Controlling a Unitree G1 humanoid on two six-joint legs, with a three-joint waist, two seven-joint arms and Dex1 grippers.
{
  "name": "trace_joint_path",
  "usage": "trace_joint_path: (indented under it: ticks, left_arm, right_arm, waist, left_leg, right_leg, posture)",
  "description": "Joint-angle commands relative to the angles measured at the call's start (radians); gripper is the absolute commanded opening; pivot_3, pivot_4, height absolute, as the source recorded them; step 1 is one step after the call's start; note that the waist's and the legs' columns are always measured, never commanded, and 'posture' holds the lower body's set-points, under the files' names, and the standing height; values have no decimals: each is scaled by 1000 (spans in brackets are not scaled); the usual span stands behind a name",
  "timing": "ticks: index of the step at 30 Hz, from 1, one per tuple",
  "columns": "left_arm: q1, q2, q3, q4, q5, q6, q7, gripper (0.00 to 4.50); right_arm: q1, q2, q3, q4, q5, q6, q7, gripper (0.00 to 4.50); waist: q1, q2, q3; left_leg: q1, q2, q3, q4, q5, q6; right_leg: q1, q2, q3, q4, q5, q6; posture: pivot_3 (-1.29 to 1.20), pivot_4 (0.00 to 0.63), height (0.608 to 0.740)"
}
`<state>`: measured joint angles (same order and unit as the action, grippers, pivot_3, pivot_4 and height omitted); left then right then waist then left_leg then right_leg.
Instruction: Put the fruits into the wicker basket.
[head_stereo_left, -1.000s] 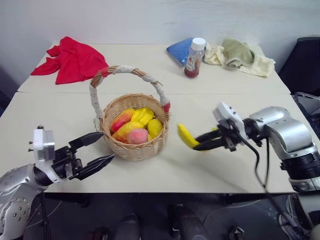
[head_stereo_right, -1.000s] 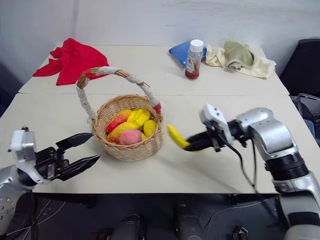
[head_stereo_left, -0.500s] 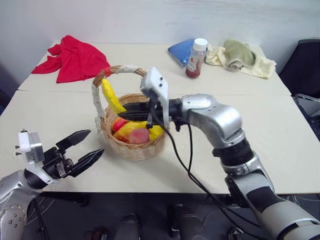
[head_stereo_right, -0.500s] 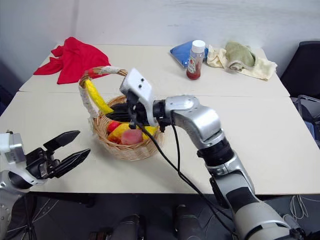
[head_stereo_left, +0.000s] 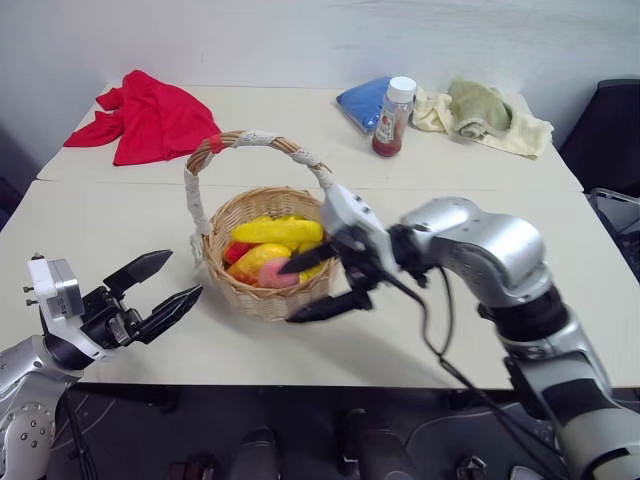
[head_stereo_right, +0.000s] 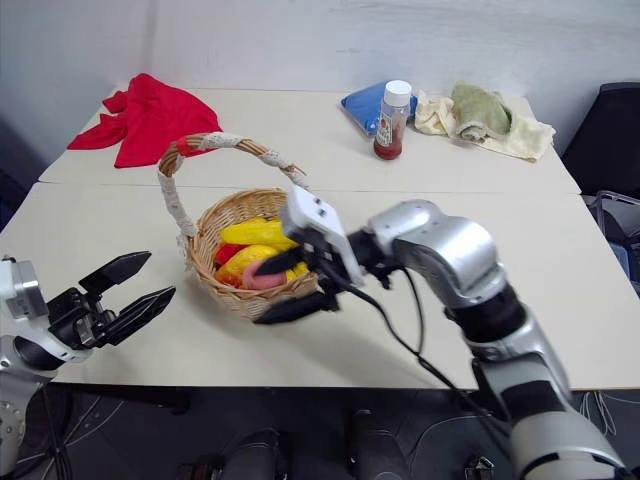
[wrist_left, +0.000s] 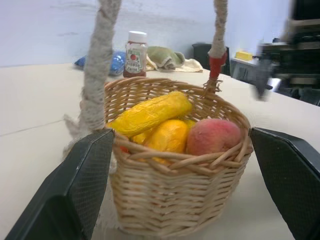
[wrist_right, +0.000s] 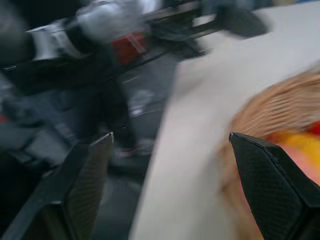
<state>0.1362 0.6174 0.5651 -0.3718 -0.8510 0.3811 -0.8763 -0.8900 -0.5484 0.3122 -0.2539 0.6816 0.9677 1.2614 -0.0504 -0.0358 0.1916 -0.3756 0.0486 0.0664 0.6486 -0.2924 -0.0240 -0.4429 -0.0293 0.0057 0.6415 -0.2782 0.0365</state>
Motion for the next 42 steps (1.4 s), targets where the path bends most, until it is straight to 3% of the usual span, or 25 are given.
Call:
trace_joint_path:
  ticks: [1,4,8,16,19,22,23,29,34,38,42]
  left_arm:
    - [-9,11,0,-26,-6,-12,-2,4500]
    - [6,9,1,-47,-1,-19,-8,4500]
    - [32,3,9,-69,-3,-30,-10,4500]
    - [18,7,-10,-85,-13,-25,7,4500]
    - [27,8,-8,-97,-18,-22,11,4500]
    - [37,9,-3,-109,-24,-20,16,4500]
    - [39,10,-1,-110,-25,-19,16,4500]
    - [19,19,-19,-100,-22,-18,12,4500]
    - [-30,31,-90,-103,-43,9,-23,4500]
    - [-102,31,-150,-93,-59,32,-38,4500]
    - [-188,29,-223,-41,-36,37,-80,4500]
  right_arm:
    - [50,-92,-90,-56,70,31,40,3822]
    - [124,-145,-170,8,11,-54,-21,3822]
    - [116,-110,-208,183,-121,-254,-107,3822]
    - [-51,102,-157,513,-236,-510,-65,3822]
    - [-81,164,-152,564,-238,-547,-19,3232]
    - [-85,177,-159,571,-235,-542,4,2223]
    - [-79,169,-156,565,-234,-530,18,1778]
    - [-7,134,-185,489,-227,-524,12,181]
    - [107,70,-280,292,-169,-481,-47,167]
    - [223,53,-488,68,-63,-370,-285,167]
    - [349,6,-663,-28,-80,-386,-448,167]
  waist:
    - [0,0,0]
    - [-3,0,0]
    - [-8,0,0]
    - [-7,0,0]
    - [-6,0,0]
    - [-5,0,1]
    - [-3,0,1]
    - [-2,0,0]
    - [0,0,1]
    - [11,1,1]
    - [21,1,1]
  left_leg:
    - [0,0,0,0,0,0]
    - [0,0,1,-1,0,0]
    - [1,0,2,-1,0,0]
    - [2,1,2,-1,0,0]
    - [1,1,2,-1,0,0]
    - [0,1,2,-1,0,0]
    - [0,1,2,-1,0,0]
    - [0,1,1,-1,0,0]
    - [0,1,1,-1,0,0]
    - [-1,0,1,-1,0,0]
    - [-1,0,2,-1,0,0]
  right_leg:
    - [0,0,0,0,0,0]
    - [0,1,1,0,0,0]
    - [-1,4,3,0,0,0]
    - [-1,4,3,2,0,0]
    - [-1,3,3,1,0,0]
    - [-1,2,2,0,0,0]
    - [-1,2,2,0,0,0]
    - [-1,1,1,0,0,0]
    - [-1,2,2,0,0,0]
    - [-1,1,2,-1,0,0]
    - [-1,2,2,-2,0,0]
  posture:
    - [0,150,740]
    - [0,150,740]
    - [0,150,740]
    - [0,150,740]
    - [0,150,740]
    - [0,150,740]
    - [0,150,740]
    - [0,150,740]
    - [0,150,740]
    - [0,150,740]
    - [0,150,740]
